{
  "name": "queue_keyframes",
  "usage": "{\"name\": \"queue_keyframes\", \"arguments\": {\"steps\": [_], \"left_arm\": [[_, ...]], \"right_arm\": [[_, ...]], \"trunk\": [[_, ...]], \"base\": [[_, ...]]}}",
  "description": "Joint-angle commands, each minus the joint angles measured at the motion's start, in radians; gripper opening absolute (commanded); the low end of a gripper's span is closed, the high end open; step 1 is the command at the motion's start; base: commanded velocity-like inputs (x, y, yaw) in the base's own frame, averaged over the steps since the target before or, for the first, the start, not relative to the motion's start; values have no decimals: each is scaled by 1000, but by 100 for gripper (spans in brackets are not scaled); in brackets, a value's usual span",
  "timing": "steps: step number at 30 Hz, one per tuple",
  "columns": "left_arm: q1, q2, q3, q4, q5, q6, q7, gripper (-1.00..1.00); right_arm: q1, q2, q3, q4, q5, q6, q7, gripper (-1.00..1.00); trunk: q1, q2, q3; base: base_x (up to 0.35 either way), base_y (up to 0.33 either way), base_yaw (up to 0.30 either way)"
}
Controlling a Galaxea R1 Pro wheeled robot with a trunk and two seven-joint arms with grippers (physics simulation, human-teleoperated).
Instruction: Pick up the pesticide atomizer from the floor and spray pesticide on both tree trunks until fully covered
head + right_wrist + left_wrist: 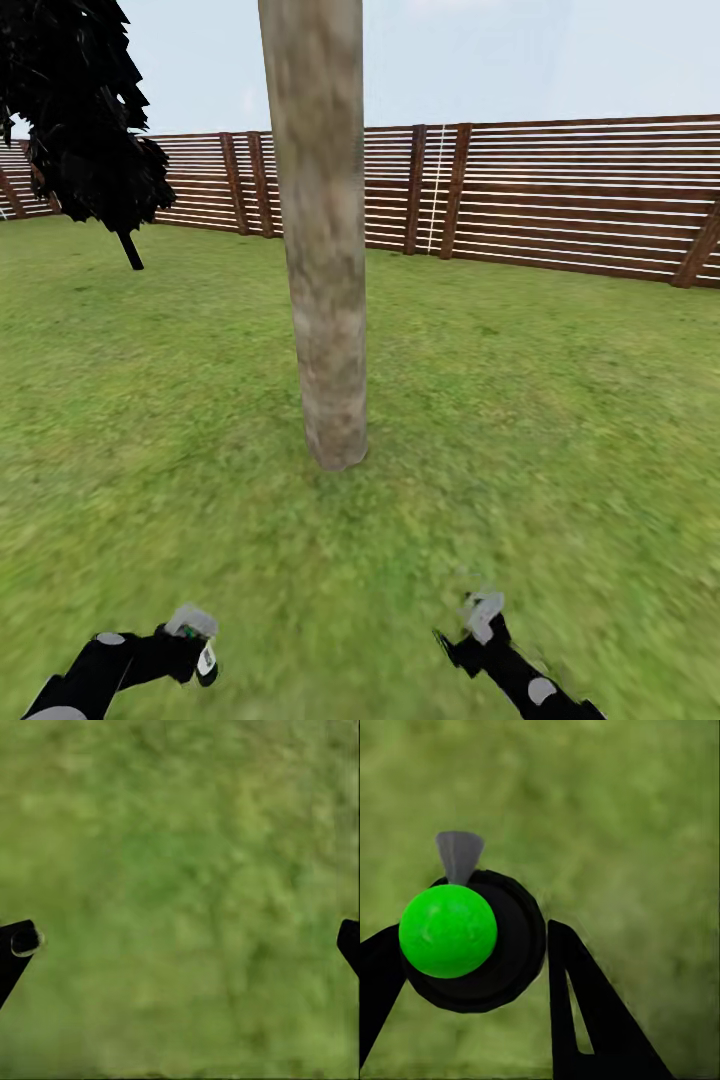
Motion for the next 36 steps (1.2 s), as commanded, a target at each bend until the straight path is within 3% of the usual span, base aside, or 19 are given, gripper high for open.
{"name": "queue_keyframes", "arguments": {"steps": [1,2,3,5,9,12,17,21,33,36], "left_arm": [[-8,-19,-2,-1,7,125,84,-100],[-13,-28,-3,-4,7,180,97,-100],[-20,-32,-3,-4,8,218,102,-100],[-38,-43,-3,-5,8,272,106,-100],[-94,-50,-4,-5,8,378,102,-100],[-121,-55,-6,-5,1,403,101,-100],[-134,-60,-74,-6,-3,442,99,-100],[-183,-75,-88,-7,-4,531,99,-100],[-192,-74,-89,-11,-4,550,104,-100],[-201,-78,-88,-61,-3,552,103,-100]], "right_arm": [[110,-4,-2,8,-97,-140,-202,100],[142,-4,-2,9,-151,-192,-267,100],[153,-2,-1,11,-179,-217,-291,100],[162,0,-1,11,-203,-237,-310,100],[166,-2,-2,11,-212,-247,-316,100],[166,-3,-3,13,-212,-247,-317,100],[168,4,-3,14,-212,-246,-318,100],[167,4,-3,14,-213,-246,-318,100],[168,2,-3,14,-213,-246,-318,100],[168,3,-3,15,-213,-246,-318,100]], "trunk": [[0,0,0],[0,0,0],[0,0,0],[0,0,0],[0,0,0],[0,0,0],[0,0,0],[0,0,0],[0,0,0],[0,0,0]], "base": [[0,0,0],[0,0,0],[0,0,0],[0,0,0],[0,0,0],[0,0,0],[0,0,-10],[0,0,-209],[0,0,-263],[138,0,-265]]}}
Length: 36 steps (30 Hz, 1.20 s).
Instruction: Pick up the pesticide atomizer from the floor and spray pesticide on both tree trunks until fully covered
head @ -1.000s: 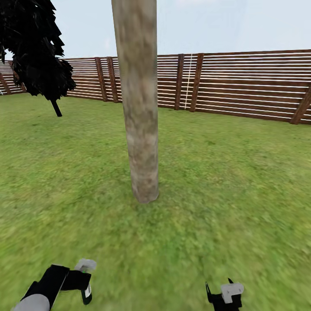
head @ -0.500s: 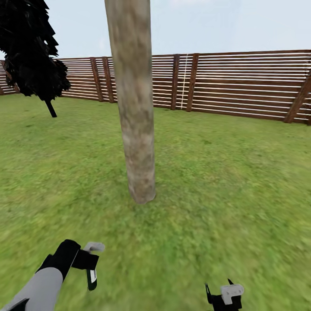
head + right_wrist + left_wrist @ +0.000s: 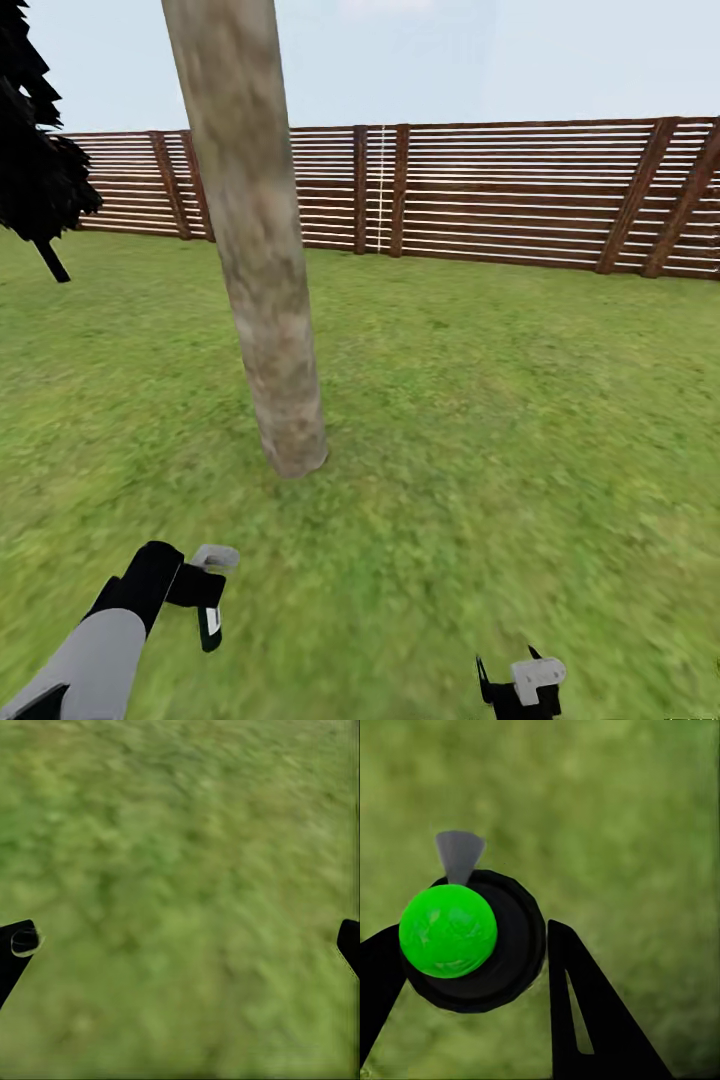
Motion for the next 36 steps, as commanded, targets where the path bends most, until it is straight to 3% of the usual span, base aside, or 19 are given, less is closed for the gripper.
{"name": "queue_keyframes", "arguments": {"steps": [1,12,15,16,27,29,32,36], "left_arm": [[0,0,0,-13,0,3,0,-100],[-22,-1,-1,-29,1,11,-4,-100],[-68,2,-1,-28,0,18,-4,-100],[-111,-2,0,-27,1,62,-4,-100],[-105,-1,-2,-27,-1,52,-4,-100],[-105,-13,-3,-27,0,50,-4,-100],[-106,-54,-2,-27,-1,48,1,-100],[-105,-57,-4,-27,0,47,2,-100]], "right_arm": [[0,0,0,0,0,0,0,100],[0,2,-1,-1,0,1,0,100],[0,1,-1,-1,0,1,1,100],[0,-1,-1,-1,0,1,1,100],[0,0,-1,-1,0,1,1,100],[0,0,-1,-1,0,1,1,100],[0,0,-1,-1,0,1,1,100],[0,0,-1,0,0,1,1,100]], "trunk": [[0,0,0],[0,0,0],[0,0,0],[0,0,0],[0,0,0],[0,0,0],[0,0,0],[0,0,0]], "base": [[285,0,-265],[172,-61,-138],[2,-1,-293],[0,0,-84],[110,0,-6],[36,0,0],[8,0,0],[0,0,0]]}}
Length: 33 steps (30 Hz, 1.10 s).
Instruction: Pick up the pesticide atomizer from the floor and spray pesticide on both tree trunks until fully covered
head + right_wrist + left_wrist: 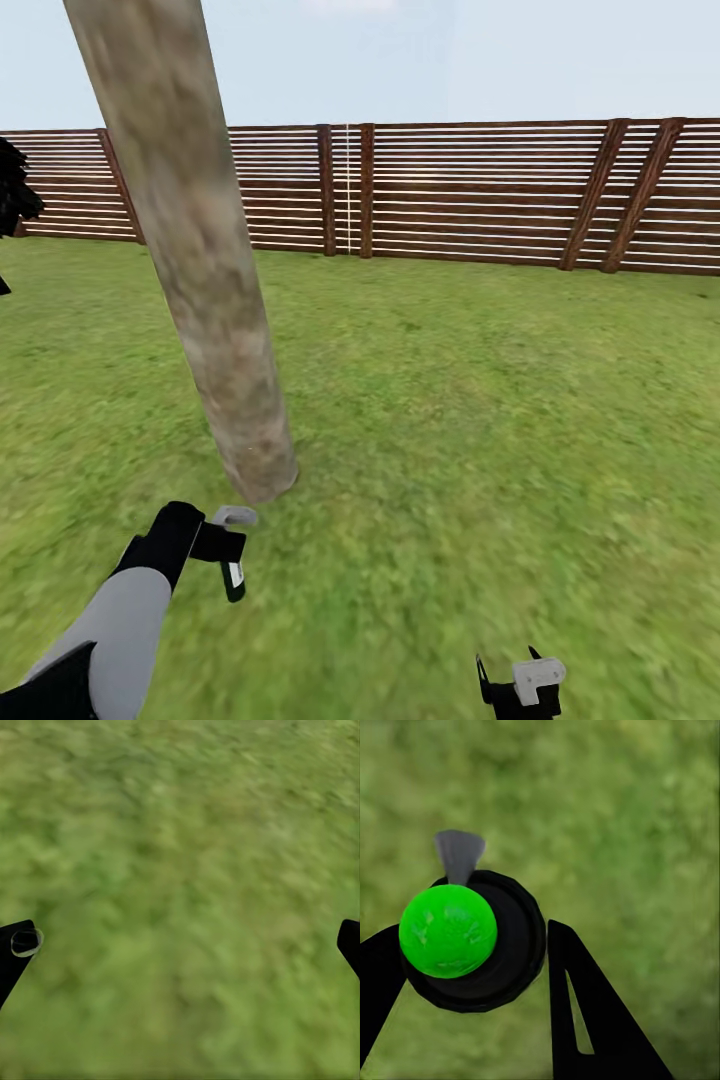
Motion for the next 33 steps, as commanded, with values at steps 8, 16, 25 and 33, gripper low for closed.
{"name": "queue_keyframes", "arguments": {"steps": [8,16,25,33], "left_arm": [[2,11,-3,-13,0,-62,0,-100],[-1,11,1,-14,1,-58,1,-100],[-8,11,3,-14,-1,-48,1,-100],[-12,11,3,-15,-1,-46,2,-100]], "right_arm": [[0,0,0,-1,0,0,0,100],[0,2,0,-1,0,0,0,100],[0,2,0,-1,0,0,0,100],[0,2,0,-1,0,0,0,100]], "trunk": [[0,0,0],[31,-56,-25],[65,-119,-42],[96,-175,-60]], "base": [[0,0,0],[0,0,0],[0,0,0],[0,0,0]]}}
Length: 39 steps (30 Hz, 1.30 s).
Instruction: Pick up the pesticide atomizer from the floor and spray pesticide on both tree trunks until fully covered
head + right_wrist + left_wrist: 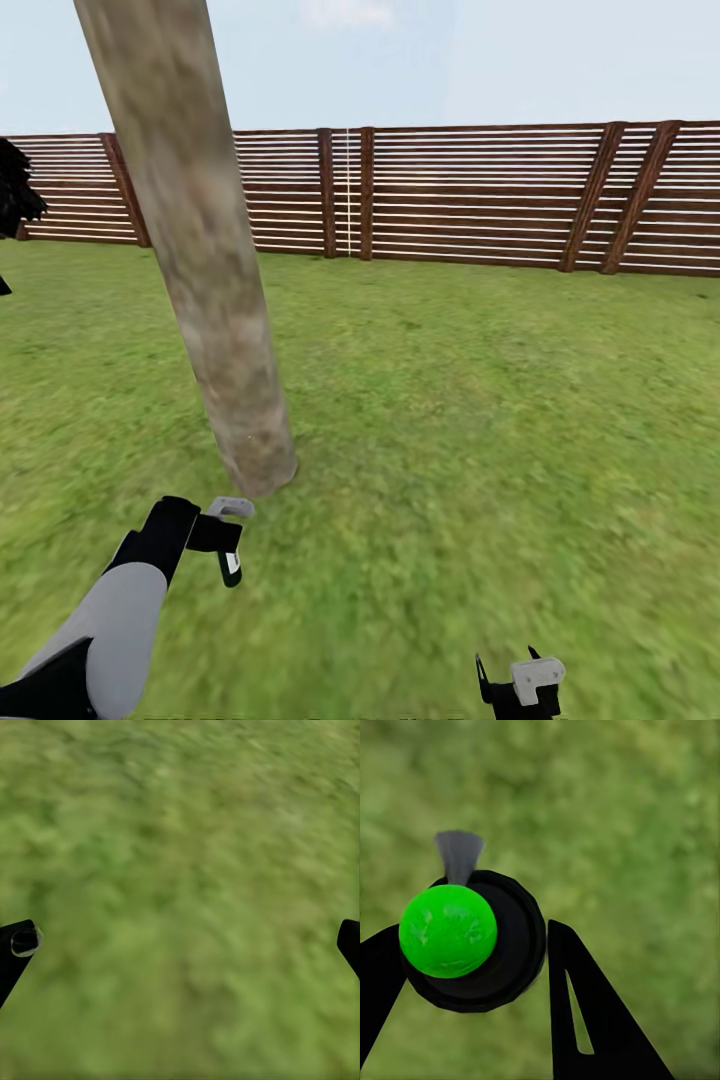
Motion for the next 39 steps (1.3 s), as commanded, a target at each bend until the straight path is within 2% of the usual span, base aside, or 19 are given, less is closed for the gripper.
{"name": "queue_keyframes", "arguments": {"steps": [1,11,19,23,25,29,34,39], "left_arm": [[0,1,0,0,1,0,0,-100],[6,1,0,-26,1,2,0,-100],[4,-9,1,-35,2,2,0,-100],[-30,-38,2,-36,2,11,1,-100],[-36,-33,0,-43,2,32,1,-100],[-29,-21,-1,-119,-1,46,0,-100],[-24,-34,-4,-135,1,46,0,-100],[-24,-46,0,-132,2,46,-1,-100]], "right_arm": [[0,0,0,0,0,0,0,100],[0,0,0,1,0,0,0,100],[0,1,0,1,0,0,0,100],[0,0,0,2,0,0,0,100],[0,0,0,1,0,0,0,100],[0,0,0,1,0,0,0,100],[0,-3,0,0,1,0,0,100],[0,8,1,4,1,0,2,100]], "trunk": [[4,-7,-3],[42,-77,-34],[42,-77,-34],[42,-77,-34],[42,-77,-34],[42,-77,-34],[42,-77,-34],[42,-77,-34]], "base": [[0,0,0],[0,0,0],[0,0,0],[0,0,0],[0,0,0],[0,0,0],[115,0,0],[249,0,0]]}}
